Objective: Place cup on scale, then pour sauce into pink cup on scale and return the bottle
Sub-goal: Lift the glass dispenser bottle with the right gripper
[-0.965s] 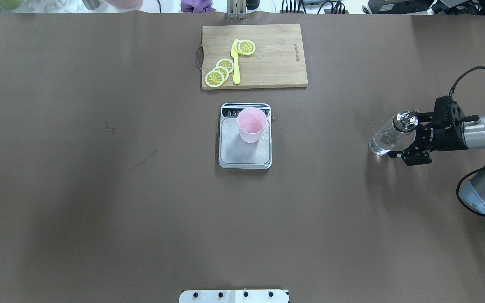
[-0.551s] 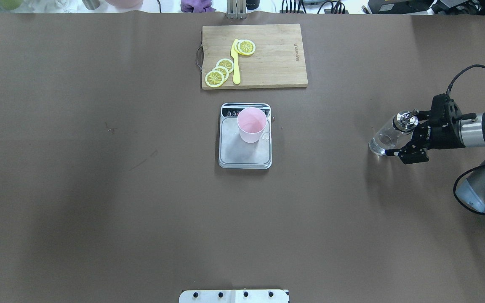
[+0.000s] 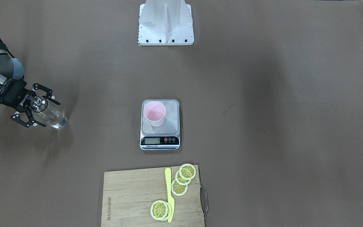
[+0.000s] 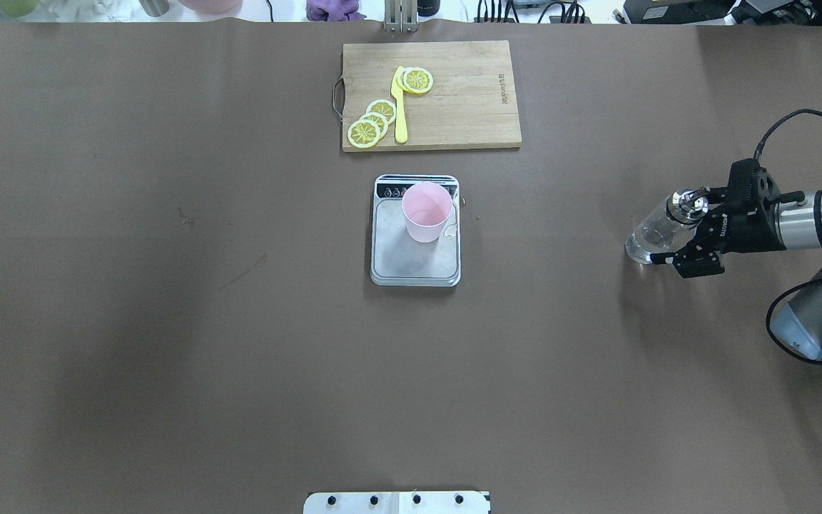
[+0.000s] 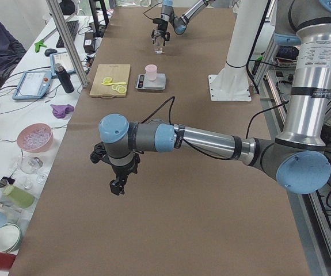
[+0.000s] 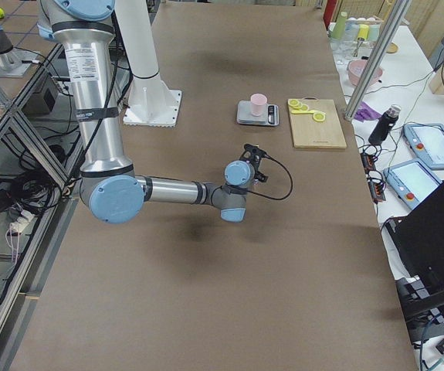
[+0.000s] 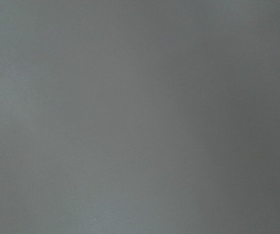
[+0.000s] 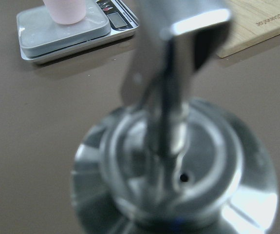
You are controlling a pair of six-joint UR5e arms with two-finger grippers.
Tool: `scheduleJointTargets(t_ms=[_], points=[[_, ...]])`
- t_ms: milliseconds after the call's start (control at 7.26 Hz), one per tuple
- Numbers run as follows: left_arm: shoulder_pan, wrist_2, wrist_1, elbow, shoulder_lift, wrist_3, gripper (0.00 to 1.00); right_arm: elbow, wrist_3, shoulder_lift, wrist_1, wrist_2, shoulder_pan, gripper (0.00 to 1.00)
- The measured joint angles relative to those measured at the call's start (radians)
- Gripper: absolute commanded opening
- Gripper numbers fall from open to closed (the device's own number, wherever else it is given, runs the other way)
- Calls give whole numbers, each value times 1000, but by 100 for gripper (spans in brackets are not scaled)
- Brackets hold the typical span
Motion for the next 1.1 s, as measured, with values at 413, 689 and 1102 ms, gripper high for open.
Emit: scheduleJointTargets(t_ms=[413, 689, 1102], points=[[0, 0, -1, 1, 0, 0, 98, 1, 0, 4, 0, -1, -2, 89], [1, 0, -1, 1, -1, -1, 98, 1, 0, 9, 0, -1, -3, 89], [1, 0, -1, 1, -1, -2, 98, 0, 0, 11, 0, 0, -5, 1]])
